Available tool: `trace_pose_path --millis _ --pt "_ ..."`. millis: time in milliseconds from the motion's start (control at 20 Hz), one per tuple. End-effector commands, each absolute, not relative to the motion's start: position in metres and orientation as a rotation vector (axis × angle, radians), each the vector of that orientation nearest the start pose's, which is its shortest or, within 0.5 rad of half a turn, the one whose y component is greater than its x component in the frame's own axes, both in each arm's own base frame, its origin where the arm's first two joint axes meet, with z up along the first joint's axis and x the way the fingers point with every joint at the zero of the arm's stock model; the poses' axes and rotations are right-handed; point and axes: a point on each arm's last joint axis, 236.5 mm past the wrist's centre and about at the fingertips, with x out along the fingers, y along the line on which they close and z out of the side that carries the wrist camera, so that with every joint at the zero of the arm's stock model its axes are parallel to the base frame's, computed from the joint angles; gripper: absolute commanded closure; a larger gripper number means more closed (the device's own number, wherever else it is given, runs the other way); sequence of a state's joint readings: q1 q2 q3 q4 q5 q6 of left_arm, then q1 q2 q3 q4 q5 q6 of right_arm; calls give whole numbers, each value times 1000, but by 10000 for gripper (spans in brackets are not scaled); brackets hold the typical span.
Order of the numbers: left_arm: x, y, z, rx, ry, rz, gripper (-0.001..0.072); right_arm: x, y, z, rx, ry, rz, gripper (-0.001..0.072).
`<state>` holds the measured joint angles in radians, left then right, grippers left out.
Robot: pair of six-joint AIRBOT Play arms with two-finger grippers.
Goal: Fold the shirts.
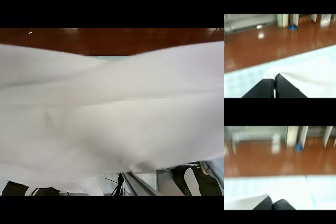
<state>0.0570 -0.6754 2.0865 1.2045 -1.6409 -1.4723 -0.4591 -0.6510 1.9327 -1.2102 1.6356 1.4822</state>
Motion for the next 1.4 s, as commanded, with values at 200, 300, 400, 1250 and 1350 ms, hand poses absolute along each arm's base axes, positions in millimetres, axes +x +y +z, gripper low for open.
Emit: trace_pose_path --millis 200,300,400,1250,1350 --pt "216 -66 317 -60 833 -311 685 243 -29 296 92 914 -46 683" --pt "265 -65 280 -90 880 -312 684 277 -30 244 107 1083 0 683" --pt "316 -62 240 -110 916 -307 684 324 -33 206 118 1148 28 683" --pt "548 -79 3 -263 945 -276 683 573 -24 11 281 948 -16 682" --pt "548 -81 -11 -266 969 -276 683 567 -23 -6 285 1002 -15 682"
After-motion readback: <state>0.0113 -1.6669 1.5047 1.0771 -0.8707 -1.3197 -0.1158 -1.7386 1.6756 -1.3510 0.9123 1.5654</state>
